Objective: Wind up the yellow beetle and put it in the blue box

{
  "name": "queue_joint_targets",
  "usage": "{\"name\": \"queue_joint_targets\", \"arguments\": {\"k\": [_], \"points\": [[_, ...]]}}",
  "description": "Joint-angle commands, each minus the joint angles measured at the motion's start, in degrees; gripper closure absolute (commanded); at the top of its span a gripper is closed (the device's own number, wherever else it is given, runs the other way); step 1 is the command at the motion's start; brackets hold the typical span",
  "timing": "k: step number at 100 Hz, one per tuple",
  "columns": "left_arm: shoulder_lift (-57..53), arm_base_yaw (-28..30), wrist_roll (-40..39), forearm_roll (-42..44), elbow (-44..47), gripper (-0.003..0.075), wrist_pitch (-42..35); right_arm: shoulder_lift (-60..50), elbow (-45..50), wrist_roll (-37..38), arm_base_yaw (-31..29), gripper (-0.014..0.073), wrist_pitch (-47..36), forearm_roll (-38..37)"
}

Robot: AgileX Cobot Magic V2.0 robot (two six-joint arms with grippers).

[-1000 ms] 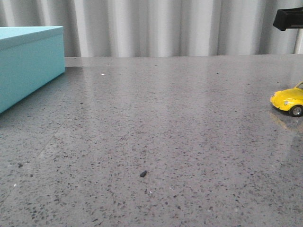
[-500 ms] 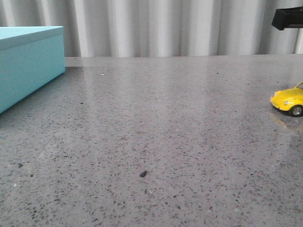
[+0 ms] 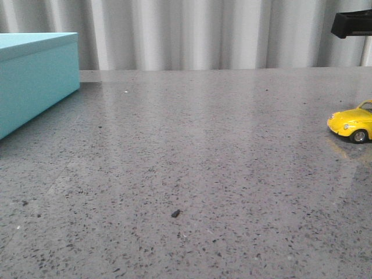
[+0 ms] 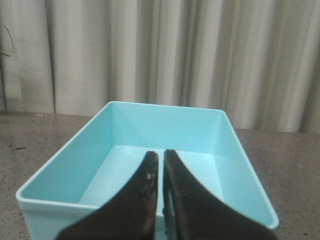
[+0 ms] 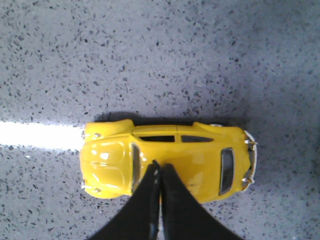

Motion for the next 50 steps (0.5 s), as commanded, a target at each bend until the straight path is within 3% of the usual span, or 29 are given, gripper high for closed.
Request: {"name": "queue_joint_targets", "arguments": {"k": [1,30,50], "points": [[1.2,0.0,-0.5,-0.6,-1.9,0.0741,-3.9,-0.4,-0.9,-0.4,-0.2,0.0635,-1.2,-2.2],[1.2,0.0,-0.5,-0.6,-1.9,0.0741,-3.9,0.4,-0.2,-0.4,-5.2,0.0635,-0.2,-3.2],[1.2,0.0,-0.5,-0.6,-1.9,0.0741,-3.9,2.0,-0.2,-0.4,-8.7,0.0635,0.9,-7.9]]}}
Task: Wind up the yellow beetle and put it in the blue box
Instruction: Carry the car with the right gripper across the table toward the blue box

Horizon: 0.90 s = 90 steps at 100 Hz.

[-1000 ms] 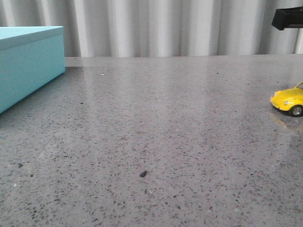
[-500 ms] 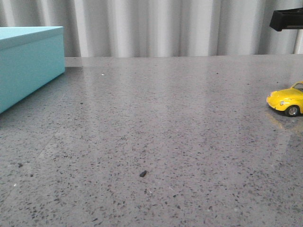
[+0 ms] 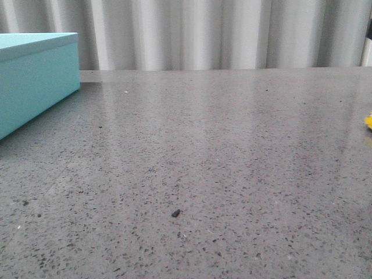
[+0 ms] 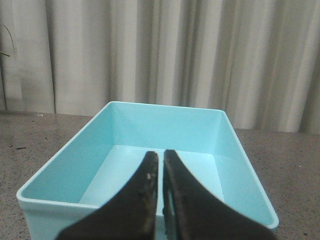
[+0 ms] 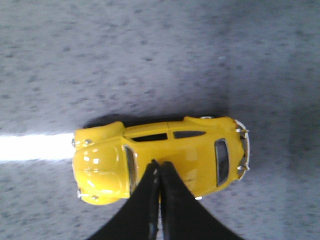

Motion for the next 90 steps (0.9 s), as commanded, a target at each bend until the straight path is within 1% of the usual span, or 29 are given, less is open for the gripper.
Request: {"name": "queue_joint_targets", "arguments": {"k": [1,12,35,45,56,72,90], "points": [[1.2,0.0,-0.5,-0.6,-1.9,0.0741,-3.9,0.7,-0.2,-0.4,-1.7,0.0635,-0.1,-4.2],[1.2,0.0,-0.5,-0.6,-1.9,0.0741,-3.9,1.2,-0.2,-0.3,-3.3,0.0635,0.0,-6.8],[1.2,0.0,-0.5,-0.6,-1.9,0.0741,-3.9,1.2,-0.2,0.1,-8.3,0.0635,-0.2,-7.3],[1.2,0.0,-0.5,-0.6,-1.9,0.0741,-3.9,1.1,-0.6,0.3,-8.4,0.0635,-0.5,-7.2],[1.2,0.0,-0.5,-0.6,-1.9,0.0741,-3.9,0.1,-3.0,0.3,-8.2,0.0635,0.6,-4.3],[1.2,0.0,-0.5,-0.6,-1.9,0.0741,-3.9,-3.9,-9.2,0.0,-8.1,0.0635,4.4,0.0],[1.2,0.0,-0.5,-0.6,-1.9,0.0741,-4.1,-9.6,-11.9,-0.6,-8.1,0.0635,3.7,4.4]]}}
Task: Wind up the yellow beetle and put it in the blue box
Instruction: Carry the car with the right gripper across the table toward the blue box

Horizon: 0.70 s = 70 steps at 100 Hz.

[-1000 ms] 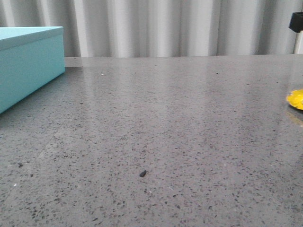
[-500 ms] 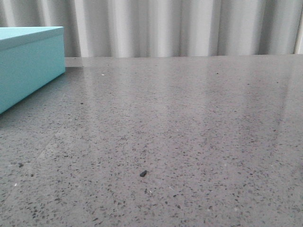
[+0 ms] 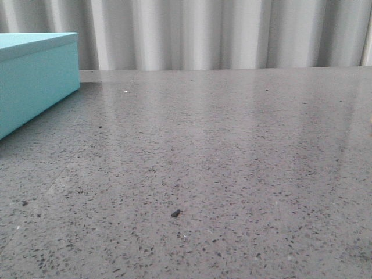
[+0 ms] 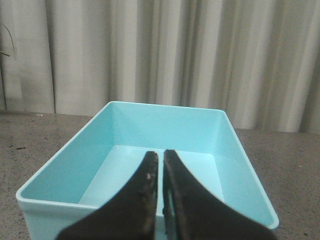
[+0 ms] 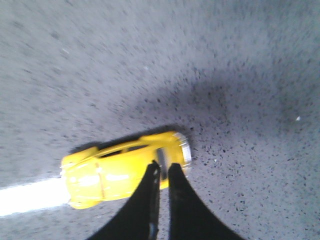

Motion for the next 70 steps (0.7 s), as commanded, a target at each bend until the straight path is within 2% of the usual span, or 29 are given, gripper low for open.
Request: {"name": "queue_joint_targets", "arguments": {"k": [1,17,56,70], "points": [[1.2,0.0,-0.5,-0.6,-1.9,0.0741,-4.1,-5.1,-2.4,-0.8,-0.2,0.0635,-1.3,1.9],[1.2,0.0,-0.5,-0.6,-1.9,0.0741,-4.1,-8.4,-2.4,-1.1,0.5,0.0635,-1.4,2.3],[1.2,0.0,-0.5,-3.5,-1.7,0.0741,-3.7,-11.6,-2.4,-1.2,6.4,0.0635,-2.3,2.4],[1.2,0.0,-0.5,-3.5,-3.0,0.0741,-1.0,-13.7,-2.2,-1.7,7.3,0.0635,-4.7,2.4]]}}
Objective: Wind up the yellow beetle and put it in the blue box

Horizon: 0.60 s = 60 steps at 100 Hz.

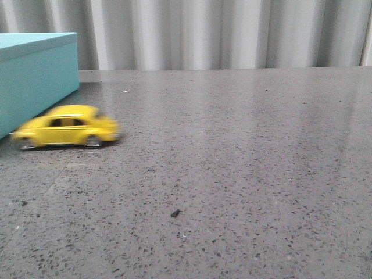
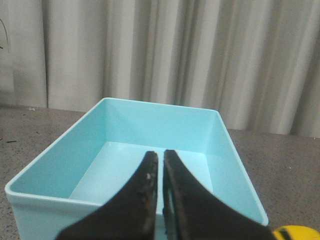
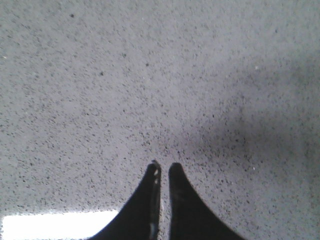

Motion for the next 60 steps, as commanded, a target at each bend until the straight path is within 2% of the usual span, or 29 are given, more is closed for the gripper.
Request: {"name": "queue_joint_targets", "arguments": {"k": [1,19,30,49,60], "points": [[1.3,0.0,-0.5,-1.0,-3.0,0.0741,-2.0,-3.3,-1.6,-1.3,0.5,0.0635,-4.4,0.0],[4.0,0.0,0.0,-1.0,-6.7,0.0741,1.5,-6.8,-1.6,-2.2,1.3,0.0635,-5.2,0.0],[6.4,0.0,5.1,-1.2,-10.1,0.0741,3.4,-9.6,-0.3,-2.5,1.3,0.0635,-6.7,0.0],[12.9,-0.7,7.6,-1.2,-17.3,0.0741,6.8,-16.5,5.8,-2.5,1.3,0.0635,-11.6,0.0],[18.0,-3.5,12.5,-1.6,-21.6,0.0737,10.2,-21.3,11.2,-2.5,1.3,0.0635,-15.7,0.0]]}}
